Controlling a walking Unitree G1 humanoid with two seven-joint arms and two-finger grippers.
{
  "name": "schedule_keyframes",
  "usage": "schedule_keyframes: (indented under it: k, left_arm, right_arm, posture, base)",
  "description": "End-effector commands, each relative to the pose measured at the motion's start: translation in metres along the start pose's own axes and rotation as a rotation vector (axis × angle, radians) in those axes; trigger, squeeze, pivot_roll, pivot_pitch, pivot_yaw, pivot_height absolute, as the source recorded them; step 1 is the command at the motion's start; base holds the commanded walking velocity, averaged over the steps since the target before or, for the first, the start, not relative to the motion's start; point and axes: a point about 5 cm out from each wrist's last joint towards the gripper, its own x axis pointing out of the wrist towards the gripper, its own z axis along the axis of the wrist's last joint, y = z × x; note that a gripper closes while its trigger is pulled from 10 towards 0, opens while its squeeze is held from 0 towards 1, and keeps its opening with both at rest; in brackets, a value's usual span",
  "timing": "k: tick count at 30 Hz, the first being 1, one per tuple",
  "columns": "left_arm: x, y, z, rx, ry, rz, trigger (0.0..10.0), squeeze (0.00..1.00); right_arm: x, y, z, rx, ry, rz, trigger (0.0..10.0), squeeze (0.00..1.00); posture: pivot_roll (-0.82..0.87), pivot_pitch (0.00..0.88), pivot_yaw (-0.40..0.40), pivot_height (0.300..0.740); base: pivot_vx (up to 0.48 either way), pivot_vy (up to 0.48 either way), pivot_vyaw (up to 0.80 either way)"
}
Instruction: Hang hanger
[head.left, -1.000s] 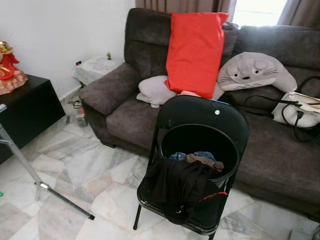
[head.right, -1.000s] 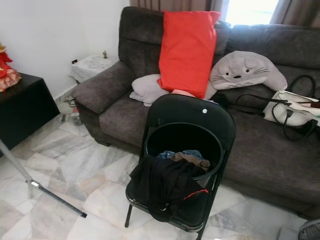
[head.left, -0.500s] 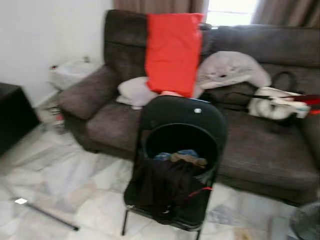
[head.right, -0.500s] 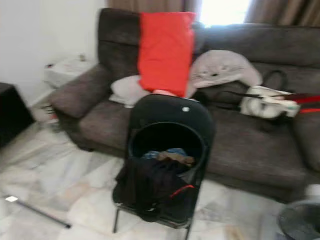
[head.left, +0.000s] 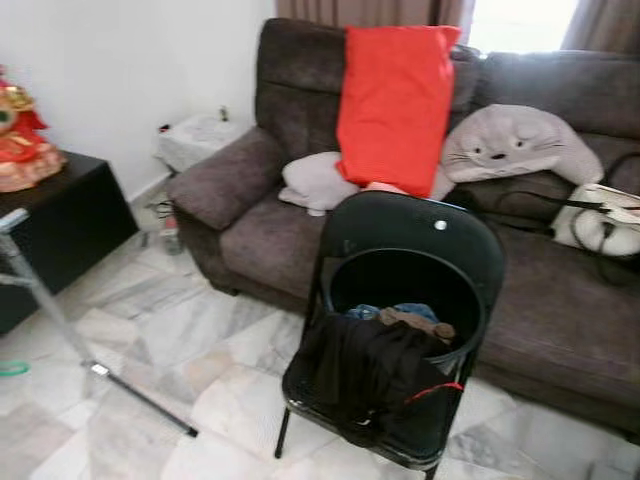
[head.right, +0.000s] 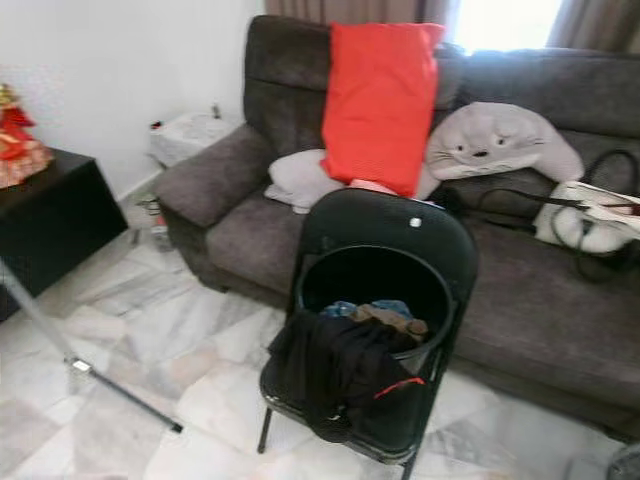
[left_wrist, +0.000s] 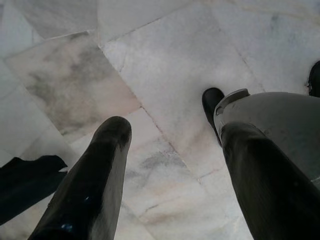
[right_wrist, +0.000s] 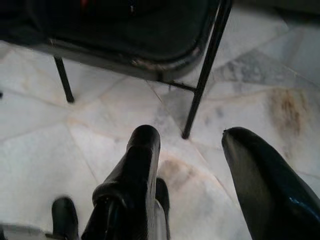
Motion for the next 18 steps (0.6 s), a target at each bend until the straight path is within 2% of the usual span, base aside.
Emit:
schedule_keyframes:
  k: [1, 4, 5, 6, 7, 8, 9, 11, 14, 18]
  left_arm:
    - [0.002, -0.001, 0.01, 0.026, -0.029, -0.006, 10.0, 0.0]
    - [0.002, -0.003, 0.012, 0.028, -0.036, -0.01, 10.0, 0.0]
    - [0.002, -0.005, 0.014, 0.032, -0.04, -0.015, 10.0, 0.0]
    - [0.002, -0.005, 0.014, 0.032, -0.04, -0.015, 10.0, 0.0]
    - [0.002, -0.006, 0.014, 0.034, -0.043, -0.018, 10.0, 0.0]
    - [0.002, -0.007, 0.015, 0.036, -0.046, -0.02, 10.0, 0.0]
    - [0.003, -0.007, 0.015, 0.037, -0.047, -0.021, 10.0, 0.0]
    - [0.002, -0.008, 0.014, 0.037, -0.046, -0.023, 10.0, 0.0]
    - [0.002, -0.01, 0.011, 0.036, -0.041, -0.027, 10.0, 0.0]
    - [0.002, -0.014, 0.011, 0.03, -0.041, -0.031, 10.0, 0.0]
  right_arm:
    - [-0.002, -0.001, -0.001, 0.002, -0.037, -0.018, 10.0, 0.0]
    - [-0.003, -0.002, 0.0, -0.024, -0.048, -0.025, 10.0, 0.0]
    - [-0.003, -0.004, 0.002, -0.073, -0.066, -0.038, 10.0, 0.0]
    - [-0.003, -0.004, 0.002, -0.073, -0.066, -0.038, 10.0, 0.0]
    - [0.002, -0.008, 0.039, -0.095, -0.25, -0.05, 10.0, 0.0]
    - [-0.011, -0.018, 0.094, -0.115, -0.531, -0.07, 10.0, 0.0]
    - [-0.018, -0.021, 0.106, -0.118, -0.59, -0.073, 10.0, 0.0]
    - [-0.03, -0.025, 0.11, -0.134, -0.632, -0.087, 10.0, 0.0]
    - [-0.042, -0.022, 0.117, -0.134, -0.693, -0.06, 10.0, 0.0]
    - [-0.05, -0.025, 0.12, -0.151, -0.731, -0.051, 10.0, 0.0]
  posture:
    - [-0.1, 0.0, 0.051, 0.74]
    - [-0.11, 0.0, 0.049, 0.74]
    - [-0.11, 0.0, 0.045, 0.74]
    - [-0.11, 0.0, 0.045, 0.74]
    - [-0.12, 0.0, 0.043, 0.74]
    - [-0.12, 0.0, 0.041, 0.74]
    - [-0.12, 0.0, 0.041, 0.74]
    - [-0.13, 0.0, 0.035, 0.74]
    - [-0.13, 0.0, 0.03, 0.74]
    - [-0.14, 0.0, 0.021, 0.74]
  base:
    - [0.0, 0.0, 0.0]
    - [0.0, 0.0, 0.0]
    - [0.0, 0.0, 0.0]
    - [0.0, 0.0, 0.0]
    - [0.0, 0.0, 0.0]
    - [0.0, 0.0, 0.0]
    - [0.0, 0.0, 0.0]
    - [0.0, 0.0, 0.0]
    - [0.0, 0.0, 0.0]
    - [0.0, 0.0, 0.0]
